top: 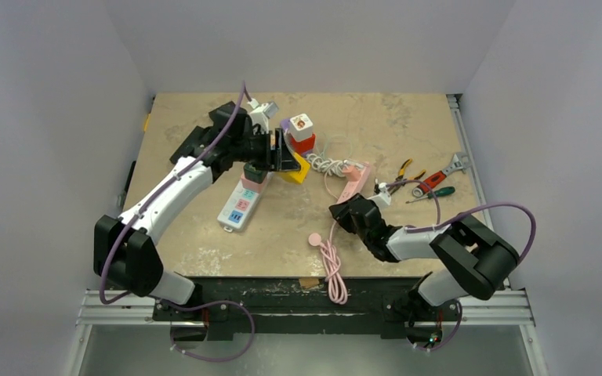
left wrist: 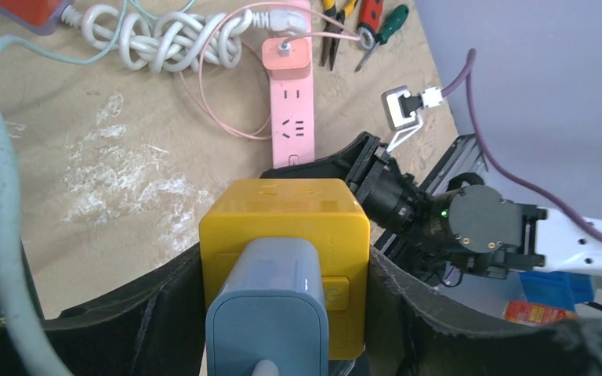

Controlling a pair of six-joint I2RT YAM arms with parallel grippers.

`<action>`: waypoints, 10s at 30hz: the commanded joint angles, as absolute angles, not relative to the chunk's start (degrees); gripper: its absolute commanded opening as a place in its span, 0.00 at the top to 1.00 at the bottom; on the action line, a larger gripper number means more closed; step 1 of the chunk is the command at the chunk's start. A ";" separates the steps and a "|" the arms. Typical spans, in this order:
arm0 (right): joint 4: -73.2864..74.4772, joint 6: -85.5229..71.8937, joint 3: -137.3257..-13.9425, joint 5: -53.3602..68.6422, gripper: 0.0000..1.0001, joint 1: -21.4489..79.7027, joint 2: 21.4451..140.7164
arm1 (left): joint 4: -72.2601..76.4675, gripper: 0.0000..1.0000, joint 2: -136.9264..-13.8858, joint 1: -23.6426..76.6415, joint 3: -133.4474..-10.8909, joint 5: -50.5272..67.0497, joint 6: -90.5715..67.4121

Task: Pull the plug off the socket
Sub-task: Remove the plug from the socket, then place the plug at the center of the board, then remove the plug from the socket, then place the plug at the center of the board, then remove the plug from the socket, then place the socket at the center of the board, then place the plug at the center of the board.

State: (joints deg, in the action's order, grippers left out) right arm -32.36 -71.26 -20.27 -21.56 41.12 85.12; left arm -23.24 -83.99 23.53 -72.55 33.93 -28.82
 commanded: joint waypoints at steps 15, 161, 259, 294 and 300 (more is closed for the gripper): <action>-23.24 -54.62 -16.27 -13.45 0.95 40.59 73.09 | -20.01 1.00 -90.82 34.60 -63.47 12.80 5.22; -13.99 -39.02 -25.16 -12.12 1.00 29.65 72.13 | -25.05 1.00 -96.47 43.26 -79.48 21.26 40.29; -5.38 -27.67 -35.81 -0.18 1.00 31.38 62.36 | -25.33 0.62 -115.64 44.12 -98.92 27.22 44.03; -0.72 -30.43 -39.56 -11.17 1.00 20.89 80.70 | -23.61 1.00 -107.50 35.12 -91.02 29.58 40.86; 3.37 -26.87 -53.88 -7.14 1.00 13.35 85.40 | -23.16 1.00 -110.28 35.99 -94.45 28.07 37.93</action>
State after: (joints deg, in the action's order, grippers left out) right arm 4.84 -29.65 -42.63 -8.47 18.63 83.81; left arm -24.88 -110.02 35.51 -90.87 28.14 40.77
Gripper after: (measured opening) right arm 0.296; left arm 0.212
